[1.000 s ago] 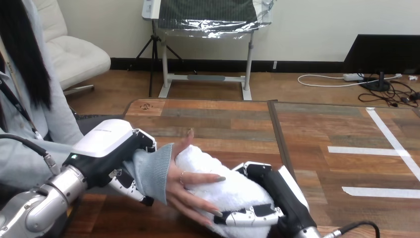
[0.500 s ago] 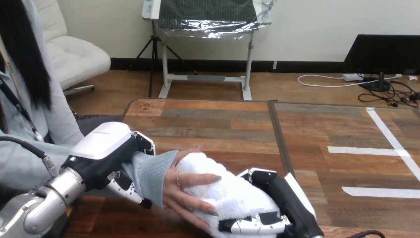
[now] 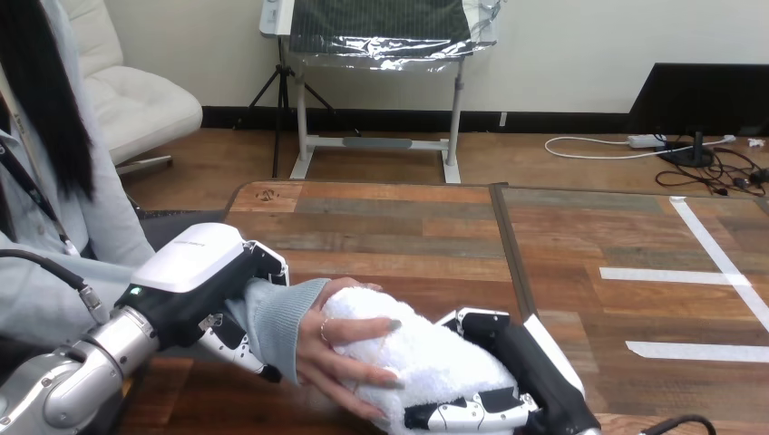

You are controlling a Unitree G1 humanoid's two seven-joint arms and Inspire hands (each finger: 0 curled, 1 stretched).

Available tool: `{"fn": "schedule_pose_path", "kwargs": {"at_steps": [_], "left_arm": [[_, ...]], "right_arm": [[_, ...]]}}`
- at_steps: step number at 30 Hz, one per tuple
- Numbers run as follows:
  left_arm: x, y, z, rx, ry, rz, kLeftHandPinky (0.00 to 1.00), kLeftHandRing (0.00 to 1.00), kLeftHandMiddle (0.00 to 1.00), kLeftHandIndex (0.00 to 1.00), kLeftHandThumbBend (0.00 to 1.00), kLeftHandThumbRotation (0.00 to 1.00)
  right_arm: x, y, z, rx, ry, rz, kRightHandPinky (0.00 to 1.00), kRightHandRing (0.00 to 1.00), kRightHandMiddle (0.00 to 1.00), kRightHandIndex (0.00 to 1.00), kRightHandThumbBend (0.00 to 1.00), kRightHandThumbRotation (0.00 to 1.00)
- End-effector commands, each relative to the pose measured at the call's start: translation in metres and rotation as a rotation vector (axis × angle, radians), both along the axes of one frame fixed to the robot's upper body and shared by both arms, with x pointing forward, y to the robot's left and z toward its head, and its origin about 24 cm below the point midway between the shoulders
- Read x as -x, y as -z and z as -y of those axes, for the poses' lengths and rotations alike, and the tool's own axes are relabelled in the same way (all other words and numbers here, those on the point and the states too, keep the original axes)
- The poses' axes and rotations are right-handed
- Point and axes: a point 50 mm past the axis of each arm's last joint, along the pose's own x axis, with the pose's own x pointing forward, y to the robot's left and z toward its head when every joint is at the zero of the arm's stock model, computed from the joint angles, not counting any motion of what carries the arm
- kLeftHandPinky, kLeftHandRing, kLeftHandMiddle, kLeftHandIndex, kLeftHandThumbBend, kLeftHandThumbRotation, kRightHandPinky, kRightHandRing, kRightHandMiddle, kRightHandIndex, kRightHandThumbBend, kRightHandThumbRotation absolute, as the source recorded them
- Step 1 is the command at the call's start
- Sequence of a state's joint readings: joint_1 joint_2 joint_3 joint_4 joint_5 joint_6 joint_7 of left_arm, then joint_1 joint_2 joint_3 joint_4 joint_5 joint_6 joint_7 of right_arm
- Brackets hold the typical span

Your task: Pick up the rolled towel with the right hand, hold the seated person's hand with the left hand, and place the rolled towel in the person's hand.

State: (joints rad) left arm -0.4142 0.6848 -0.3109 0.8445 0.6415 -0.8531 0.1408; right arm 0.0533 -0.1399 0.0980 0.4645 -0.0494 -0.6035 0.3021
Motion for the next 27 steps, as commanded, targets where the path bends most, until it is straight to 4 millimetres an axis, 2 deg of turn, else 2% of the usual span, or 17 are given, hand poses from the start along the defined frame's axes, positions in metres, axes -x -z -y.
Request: {"fn": "schedule_pose_path", "kwargs": {"at_steps": [1, 27], "left_arm": [[-0.0319, -0.0374, 0.035, 0.105, 0.071, 0.171, 0.22, 0.26, 0.33, 0.36, 1.0, 0.19], [-0.0311, -0.0375, 0.033, 0.103, 0.072, 0.17, 0.23, 0.27, 0.33, 0.37, 1.0, 0.2]], "right_arm": [[-0.0266, -0.0641, -0.0179, -0.05, -0.114, 0.302, 0.24, 0.29, 0.38, 0.46, 0.84, 0.0], [-0.0325, -0.0631, -0.0169, -0.04, -0.108, 0.279, 0.25, 0.3, 0.39, 0.46, 0.85, 0.01]]}}
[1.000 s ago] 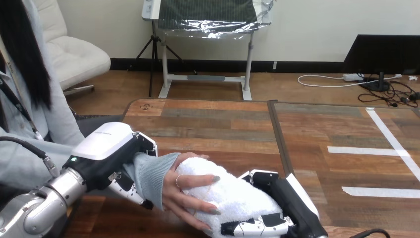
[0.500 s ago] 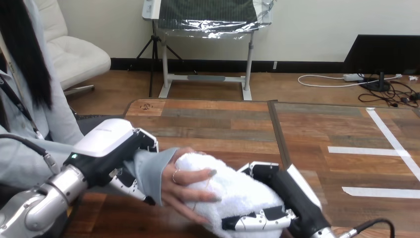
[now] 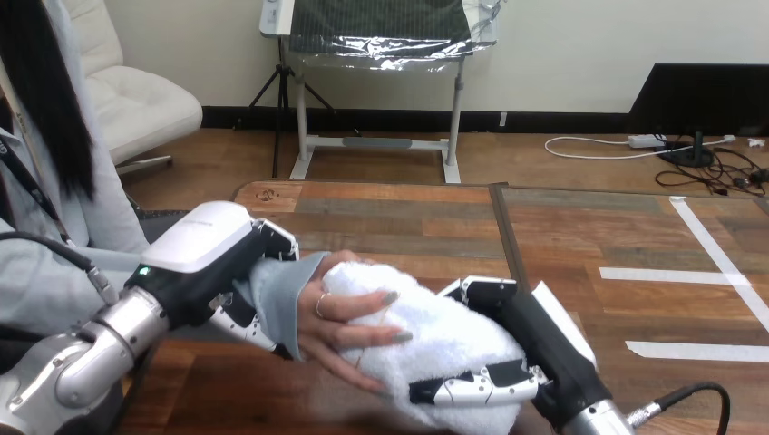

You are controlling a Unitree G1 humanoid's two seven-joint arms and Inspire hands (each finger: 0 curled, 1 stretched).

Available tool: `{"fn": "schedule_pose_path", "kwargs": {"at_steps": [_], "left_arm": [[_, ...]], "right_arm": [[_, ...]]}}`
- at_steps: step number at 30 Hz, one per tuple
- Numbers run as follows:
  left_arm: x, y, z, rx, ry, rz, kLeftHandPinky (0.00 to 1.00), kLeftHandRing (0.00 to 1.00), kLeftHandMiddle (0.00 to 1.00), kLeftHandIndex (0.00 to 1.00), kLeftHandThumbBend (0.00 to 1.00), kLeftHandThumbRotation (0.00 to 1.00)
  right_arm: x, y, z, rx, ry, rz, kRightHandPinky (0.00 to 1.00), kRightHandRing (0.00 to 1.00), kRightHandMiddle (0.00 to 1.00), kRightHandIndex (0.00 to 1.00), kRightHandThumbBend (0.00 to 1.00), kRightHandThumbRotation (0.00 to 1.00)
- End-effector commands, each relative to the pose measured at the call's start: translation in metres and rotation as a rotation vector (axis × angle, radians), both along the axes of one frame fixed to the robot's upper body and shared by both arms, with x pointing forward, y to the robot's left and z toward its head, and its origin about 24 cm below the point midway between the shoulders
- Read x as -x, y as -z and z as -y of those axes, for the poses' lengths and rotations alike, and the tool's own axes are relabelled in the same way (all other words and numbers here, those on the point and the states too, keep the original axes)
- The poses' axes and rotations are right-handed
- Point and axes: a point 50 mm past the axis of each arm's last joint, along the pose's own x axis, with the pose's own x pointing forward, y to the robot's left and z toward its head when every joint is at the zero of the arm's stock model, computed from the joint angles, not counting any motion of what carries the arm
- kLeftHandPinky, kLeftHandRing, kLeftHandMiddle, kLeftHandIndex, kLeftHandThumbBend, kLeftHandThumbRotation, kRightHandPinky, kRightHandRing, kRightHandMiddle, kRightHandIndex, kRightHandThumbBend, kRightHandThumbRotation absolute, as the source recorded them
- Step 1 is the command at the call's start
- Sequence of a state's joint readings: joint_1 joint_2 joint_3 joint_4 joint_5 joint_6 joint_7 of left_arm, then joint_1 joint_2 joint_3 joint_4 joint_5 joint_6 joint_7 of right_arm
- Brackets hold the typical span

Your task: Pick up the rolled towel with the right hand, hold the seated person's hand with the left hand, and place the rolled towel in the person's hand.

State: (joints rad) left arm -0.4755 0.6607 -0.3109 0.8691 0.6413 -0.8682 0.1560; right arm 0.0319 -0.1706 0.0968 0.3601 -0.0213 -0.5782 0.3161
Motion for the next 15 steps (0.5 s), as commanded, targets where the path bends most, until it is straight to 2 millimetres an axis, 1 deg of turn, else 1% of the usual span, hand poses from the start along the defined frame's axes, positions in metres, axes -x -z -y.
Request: {"fn": "schedule_pose_path", "kwargs": {"at_steps": [1, 6, 9, 12, 14, 15], "left_arm": [[-0.0187, -0.0256, 0.0237, 0.071, 0.054, 0.118, 0.23, 0.27, 0.34, 0.37, 1.0, 0.2], [-0.0185, -0.0255, 0.0233, 0.074, 0.052, 0.113, 0.24, 0.29, 0.35, 0.38, 1.0, 0.2], [-0.0182, -0.0258, 0.0232, 0.076, 0.053, 0.111, 0.26, 0.31, 0.37, 0.39, 1.0, 0.2], [-0.0179, -0.0263, 0.0232, 0.076, 0.054, 0.111, 0.29, 0.34, 0.39, 0.42, 1.0, 0.2], [-0.0177, -0.0266, 0.0233, 0.075, 0.053, 0.112, 0.33, 0.38, 0.43, 0.45, 1.0, 0.21], [-0.0175, -0.0269, 0.0235, 0.075, 0.055, 0.115, 0.34, 0.39, 0.44, 0.46, 1.0, 0.21]], "right_arm": [[-0.0209, -0.0384, -0.0204, -0.037, -0.091, 0.182, 0.25, 0.3, 0.39, 0.46, 0.85, 0.01], [-0.0215, -0.0368, -0.0206, -0.024, -0.089, 0.174, 0.26, 0.31, 0.4, 0.47, 0.87, 0.04], [-0.0218, -0.0355, -0.0206, -0.009, -0.094, 0.156, 0.29, 0.35, 0.43, 0.49, 0.88, 0.08], [-0.0219, -0.0348, -0.0207, 0.019, -0.107, 0.134, 0.36, 0.42, 0.49, 0.53, 0.9, 0.14], [-0.0219, -0.0348, -0.0207, 0.033, -0.117, 0.124, 0.45, 0.51, 0.57, 0.6, 0.93, 0.22], [-0.022, -0.0345, -0.0203, 0.053, -0.126, 0.119, 0.47, 0.54, 0.59, 0.61, 0.93, 0.24]]}}
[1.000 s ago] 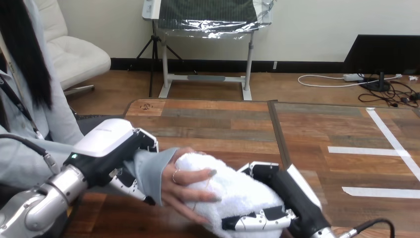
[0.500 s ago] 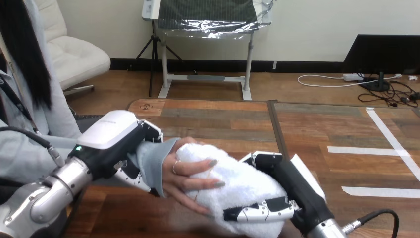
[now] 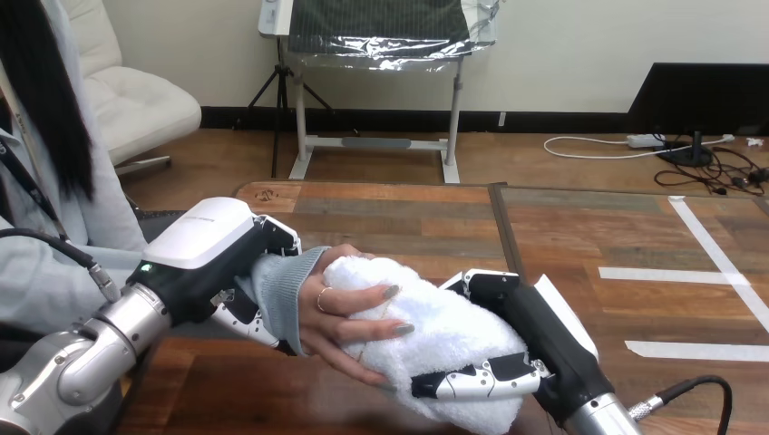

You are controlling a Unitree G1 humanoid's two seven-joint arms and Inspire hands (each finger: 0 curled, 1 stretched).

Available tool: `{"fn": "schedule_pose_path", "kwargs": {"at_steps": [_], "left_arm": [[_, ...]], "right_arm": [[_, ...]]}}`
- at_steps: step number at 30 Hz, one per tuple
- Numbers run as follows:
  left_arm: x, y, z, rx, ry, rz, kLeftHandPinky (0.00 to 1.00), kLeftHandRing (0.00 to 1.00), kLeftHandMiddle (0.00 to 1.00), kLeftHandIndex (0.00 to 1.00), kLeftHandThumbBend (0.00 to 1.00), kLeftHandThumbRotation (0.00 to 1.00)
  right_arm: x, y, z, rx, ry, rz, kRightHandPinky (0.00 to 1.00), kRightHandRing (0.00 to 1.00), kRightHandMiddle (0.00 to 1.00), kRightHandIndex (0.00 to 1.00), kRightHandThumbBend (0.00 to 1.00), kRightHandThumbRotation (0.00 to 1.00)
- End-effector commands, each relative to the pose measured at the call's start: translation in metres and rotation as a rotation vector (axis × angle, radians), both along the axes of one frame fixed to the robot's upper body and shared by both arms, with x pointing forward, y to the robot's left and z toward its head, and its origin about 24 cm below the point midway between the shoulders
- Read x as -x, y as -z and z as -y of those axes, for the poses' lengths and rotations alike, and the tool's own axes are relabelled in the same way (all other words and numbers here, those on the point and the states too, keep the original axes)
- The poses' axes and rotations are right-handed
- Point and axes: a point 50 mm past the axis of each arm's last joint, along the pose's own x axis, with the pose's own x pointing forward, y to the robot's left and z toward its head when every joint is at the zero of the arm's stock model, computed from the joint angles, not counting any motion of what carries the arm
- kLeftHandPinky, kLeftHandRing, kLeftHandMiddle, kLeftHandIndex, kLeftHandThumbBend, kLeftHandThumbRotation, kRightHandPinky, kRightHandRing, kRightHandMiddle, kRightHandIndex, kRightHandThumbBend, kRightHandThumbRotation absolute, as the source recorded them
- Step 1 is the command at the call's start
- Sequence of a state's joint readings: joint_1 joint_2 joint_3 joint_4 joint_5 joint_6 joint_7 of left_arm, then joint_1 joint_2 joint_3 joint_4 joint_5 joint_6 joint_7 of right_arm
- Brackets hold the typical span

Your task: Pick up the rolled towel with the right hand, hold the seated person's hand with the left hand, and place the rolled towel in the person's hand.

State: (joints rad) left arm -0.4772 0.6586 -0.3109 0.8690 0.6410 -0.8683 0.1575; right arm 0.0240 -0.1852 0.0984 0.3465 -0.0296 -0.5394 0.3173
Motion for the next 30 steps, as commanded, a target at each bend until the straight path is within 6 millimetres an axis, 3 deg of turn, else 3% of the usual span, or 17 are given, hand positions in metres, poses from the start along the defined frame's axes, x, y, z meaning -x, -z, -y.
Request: {"fn": "schedule_pose_path", "kwargs": {"at_steps": [1, 10, 17, 30], "left_arm": [[-0.0169, -0.0268, 0.023, 0.073, 0.055, 0.114, 0.35, 0.4, 0.45, 0.48, 1.0, 0.21], [-0.0144, -0.0276, 0.024, 0.087, 0.068, 0.118, 0.5, 0.54, 0.59, 0.62, 1.0, 0.21], [-0.0128, -0.027, 0.0244, 0.08, 0.067, 0.127, 0.68, 0.68, 0.7, 0.73, 1.0, 0.28], [-0.0098, -0.0219, 0.0226, 0.051, 0.056, 0.122, 0.8, 0.81, 0.83, 0.87, 1.0, 0.42]], "right_arm": [[-0.0191, -0.0333, -0.0222, 0.039, -0.13, 0.132, 0.5, 0.57, 0.62, 0.64, 0.94, 0.26], [-0.0196, -0.0313, -0.0202, 0.118, -0.164, 0.112, 0.7, 0.78, 0.81, 0.82, 0.99, 0.47], [-0.0196, -0.0287, -0.0188, 0.165, -0.187, 0.098, 0.78, 0.85, 0.88, 0.91, 1.0, 0.63], [-0.0177, -0.0263, -0.0163, 0.246, -0.262, 0.052, 0.86, 0.93, 0.94, 0.98, 1.0, 0.82]]}}
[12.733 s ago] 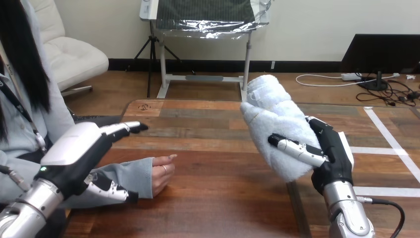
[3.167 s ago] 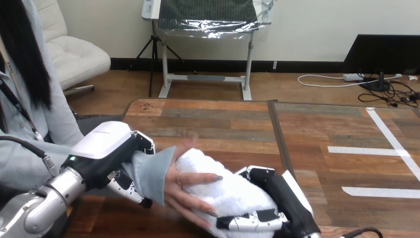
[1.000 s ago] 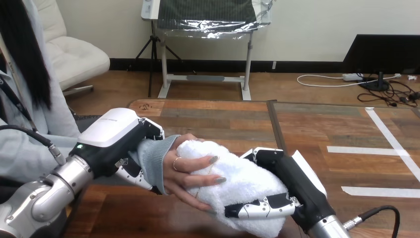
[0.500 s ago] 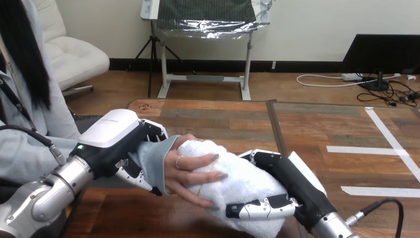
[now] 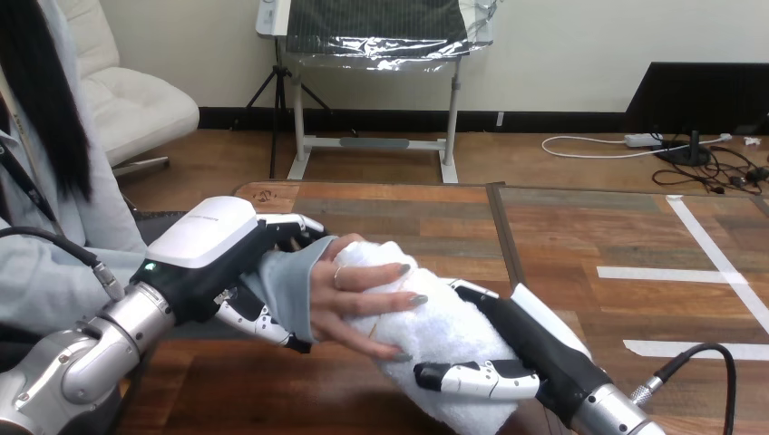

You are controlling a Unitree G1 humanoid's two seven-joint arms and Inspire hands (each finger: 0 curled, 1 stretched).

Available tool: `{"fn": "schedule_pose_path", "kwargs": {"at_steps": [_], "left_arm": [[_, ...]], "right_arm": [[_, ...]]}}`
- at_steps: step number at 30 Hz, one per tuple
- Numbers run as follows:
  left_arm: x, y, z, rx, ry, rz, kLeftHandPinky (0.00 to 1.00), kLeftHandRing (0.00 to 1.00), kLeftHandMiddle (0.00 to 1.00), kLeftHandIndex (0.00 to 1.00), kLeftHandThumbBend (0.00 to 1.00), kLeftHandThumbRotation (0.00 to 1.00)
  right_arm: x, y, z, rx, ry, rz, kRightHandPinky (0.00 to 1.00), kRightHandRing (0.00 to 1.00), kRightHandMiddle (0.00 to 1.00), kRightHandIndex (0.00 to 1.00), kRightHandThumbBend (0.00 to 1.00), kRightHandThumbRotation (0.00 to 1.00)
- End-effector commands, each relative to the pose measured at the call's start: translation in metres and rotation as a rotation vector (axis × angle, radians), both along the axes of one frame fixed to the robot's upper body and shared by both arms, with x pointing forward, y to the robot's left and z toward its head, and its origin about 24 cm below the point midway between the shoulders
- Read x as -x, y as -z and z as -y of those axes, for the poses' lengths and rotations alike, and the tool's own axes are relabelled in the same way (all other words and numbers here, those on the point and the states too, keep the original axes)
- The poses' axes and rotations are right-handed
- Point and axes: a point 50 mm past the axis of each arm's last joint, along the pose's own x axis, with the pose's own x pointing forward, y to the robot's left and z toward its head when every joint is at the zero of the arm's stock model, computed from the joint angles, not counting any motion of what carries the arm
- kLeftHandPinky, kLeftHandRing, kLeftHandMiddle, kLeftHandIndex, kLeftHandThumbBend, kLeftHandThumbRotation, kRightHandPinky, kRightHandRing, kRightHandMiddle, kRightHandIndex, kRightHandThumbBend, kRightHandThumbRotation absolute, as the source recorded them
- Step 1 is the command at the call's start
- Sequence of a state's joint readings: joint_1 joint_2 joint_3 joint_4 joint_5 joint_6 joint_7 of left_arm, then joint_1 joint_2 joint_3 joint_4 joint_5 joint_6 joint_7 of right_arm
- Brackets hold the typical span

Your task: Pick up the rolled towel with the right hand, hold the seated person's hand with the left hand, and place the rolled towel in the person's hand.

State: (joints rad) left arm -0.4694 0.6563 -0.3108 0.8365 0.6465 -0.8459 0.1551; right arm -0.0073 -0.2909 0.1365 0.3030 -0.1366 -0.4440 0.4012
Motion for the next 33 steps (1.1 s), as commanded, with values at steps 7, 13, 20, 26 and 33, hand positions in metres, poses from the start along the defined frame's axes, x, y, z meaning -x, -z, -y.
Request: {"fn": "schedule_pose_path", "kwargs": {"at_steps": [7, 13, 20, 26, 33], "left_arm": [[-0.008, -0.018, 0.018, 0.049, 0.049, 0.102, 0.86, 0.88, 0.91, 0.94, 1.0, 0.5], [-0.007, -0.016, 0.017, 0.031, 0.041, 0.085, 0.92, 0.95, 0.97, 0.98, 1.0, 0.57], [-0.006, -0.012, 0.016, 0.025, 0.035, 0.065, 0.96, 0.99, 0.99, 1.0, 1.0, 0.63], [-0.004, -0.01, 0.015, 0.022, 0.032, 0.054, 0.99, 1.0, 1.0, 1.0, 1.0, 0.67], [-0.002, -0.006, 0.014, 0.016, 0.027, 0.042, 0.99, 1.0, 1.0, 1.0, 1.0, 0.73]], "right_arm": [[-0.011, -0.023, -0.022, 0.019, -0.15, 0.075, 0.9, 0.97, 0.95, 0.99, 1.0, 0.87], [-0.01, -0.022, -0.022, 0.028, -0.167, 0.061, 0.91, 0.97, 0.96, 0.99, 1.0, 0.9], [-0.009, -0.021, -0.022, 0.037, -0.184, 0.048, 0.91, 0.97, 0.96, 0.99, 1.0, 0.91], [-0.009, -0.02, -0.022, 0.047, -0.198, 0.04, 0.89, 0.97, 0.95, 0.99, 1.0, 0.92], [-0.009, -0.02, -0.022, 0.06, -0.214, 0.024, 0.88, 0.97, 0.95, 0.99, 1.0, 0.93]]}}
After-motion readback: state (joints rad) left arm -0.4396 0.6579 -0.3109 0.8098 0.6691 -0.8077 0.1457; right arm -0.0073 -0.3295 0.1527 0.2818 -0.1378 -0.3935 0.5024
